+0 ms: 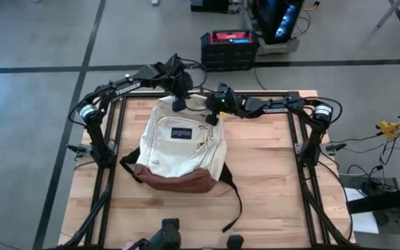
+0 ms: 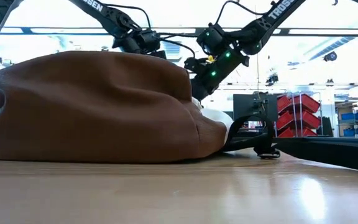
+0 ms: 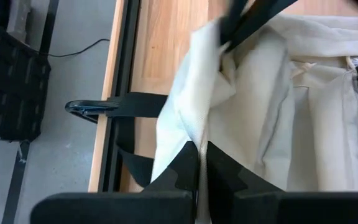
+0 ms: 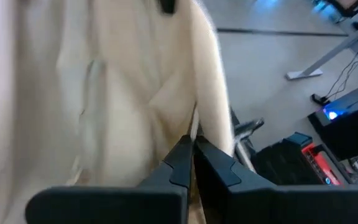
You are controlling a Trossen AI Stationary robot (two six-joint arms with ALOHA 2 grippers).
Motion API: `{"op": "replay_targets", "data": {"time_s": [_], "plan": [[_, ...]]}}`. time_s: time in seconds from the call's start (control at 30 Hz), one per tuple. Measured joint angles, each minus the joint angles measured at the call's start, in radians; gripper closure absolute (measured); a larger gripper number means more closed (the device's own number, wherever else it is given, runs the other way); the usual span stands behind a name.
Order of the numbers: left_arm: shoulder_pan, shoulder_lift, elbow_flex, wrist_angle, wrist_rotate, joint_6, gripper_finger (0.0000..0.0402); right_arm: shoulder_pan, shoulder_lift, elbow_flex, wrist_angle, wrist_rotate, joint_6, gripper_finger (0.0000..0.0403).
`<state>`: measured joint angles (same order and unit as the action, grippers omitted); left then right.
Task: Unpack backpack
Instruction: Close the white backpack
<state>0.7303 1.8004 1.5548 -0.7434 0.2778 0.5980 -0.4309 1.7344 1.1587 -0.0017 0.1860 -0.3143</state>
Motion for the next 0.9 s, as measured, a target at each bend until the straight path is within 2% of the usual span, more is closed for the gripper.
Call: {"op": "replay_targets", "data": {"time_s": [0.5, 0.57, 0.73, 0.9], "plan": [[0.032, -0.029, 0.0, -0.023, -0.002, 0.005, 0.0401, 0.03, -0.178, -0.021, -0.413, 0.001, 0.033, 0.0403], [0.034, -0.047, 0.0, -0.015, 0.008, 0.004, 0.0401, 0.037, -0.192, -0.045, -0.354, 0.001, 0.035, 0.0403], [0.021, -0.087, 0.0, 0.001, 0.051, -0.011, 0.0401, 0.057, -0.208, -0.092, -0.072, -0.04, 0.006, 0.0397], [0.01, -0.125, 0.0, -0.001, 0.054, -0.043, 0.0401, 0.084, -0.187, -0.086, 0.065, -0.072, -0.059, 0.035]]}}
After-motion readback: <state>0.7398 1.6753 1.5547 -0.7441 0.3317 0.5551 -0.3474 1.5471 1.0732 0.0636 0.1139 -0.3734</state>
